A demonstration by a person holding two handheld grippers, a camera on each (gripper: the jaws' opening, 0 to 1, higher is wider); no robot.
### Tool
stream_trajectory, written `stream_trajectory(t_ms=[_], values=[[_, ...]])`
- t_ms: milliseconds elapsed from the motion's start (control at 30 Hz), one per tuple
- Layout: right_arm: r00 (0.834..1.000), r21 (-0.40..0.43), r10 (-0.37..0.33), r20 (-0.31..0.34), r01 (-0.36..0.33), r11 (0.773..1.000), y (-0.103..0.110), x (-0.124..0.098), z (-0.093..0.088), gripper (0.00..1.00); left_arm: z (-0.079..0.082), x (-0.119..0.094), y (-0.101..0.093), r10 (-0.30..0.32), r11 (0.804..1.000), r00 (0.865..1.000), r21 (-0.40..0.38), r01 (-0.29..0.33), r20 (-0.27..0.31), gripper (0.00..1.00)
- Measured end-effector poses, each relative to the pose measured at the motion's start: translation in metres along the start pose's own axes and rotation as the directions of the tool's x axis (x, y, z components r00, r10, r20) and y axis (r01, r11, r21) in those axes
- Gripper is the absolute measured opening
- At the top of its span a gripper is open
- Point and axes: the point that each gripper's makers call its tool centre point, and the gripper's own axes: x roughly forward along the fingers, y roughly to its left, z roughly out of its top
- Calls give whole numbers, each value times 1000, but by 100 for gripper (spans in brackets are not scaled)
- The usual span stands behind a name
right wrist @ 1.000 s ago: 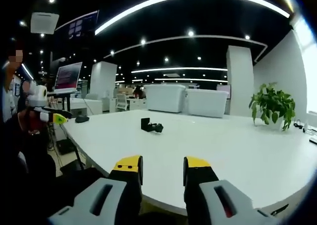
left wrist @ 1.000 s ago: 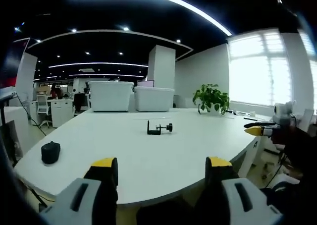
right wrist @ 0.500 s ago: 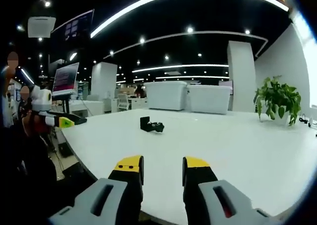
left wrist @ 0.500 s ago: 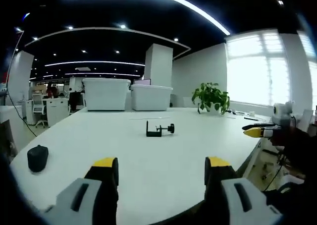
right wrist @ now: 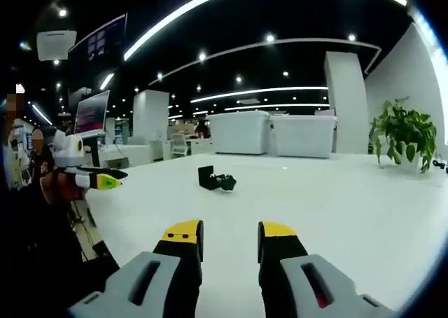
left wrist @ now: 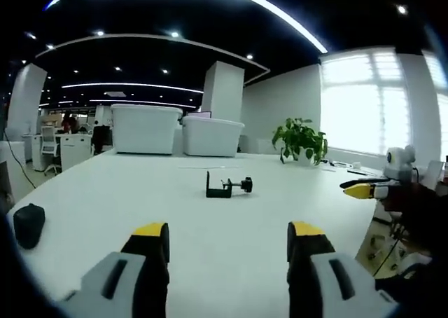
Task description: Clamp the fixed fixture on the desktop, loosen the retaining clip, secure it to the edge of the desk, and tighten the retaining clip.
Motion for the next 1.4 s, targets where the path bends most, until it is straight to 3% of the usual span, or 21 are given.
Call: stream_trajectory(t_ms=[367,667,933,1133,1400], values=[[1000,20,14,7,-14,1000,-11,31,4,30,-6,28,10,14,999,1000,-37,-14,0,67],[999,2,42,-11,-42,999,-6,58,1,30,-2,49,10,-12,1000,1000,-9,12,-5,64],[999,13,50,-19,-50,999,-9,82,0,30,-1,71,24,27,1000,999,11,-27,-43,64],[997,-3,74,-21,-74,997,-4,102,5,30,18,94,26,19,1000,1000,13,-19,-4,64],[996,18,88,-15,-88,996,-1,123,6,30,17,109,23,37,999,999,2,-37,7,63]])
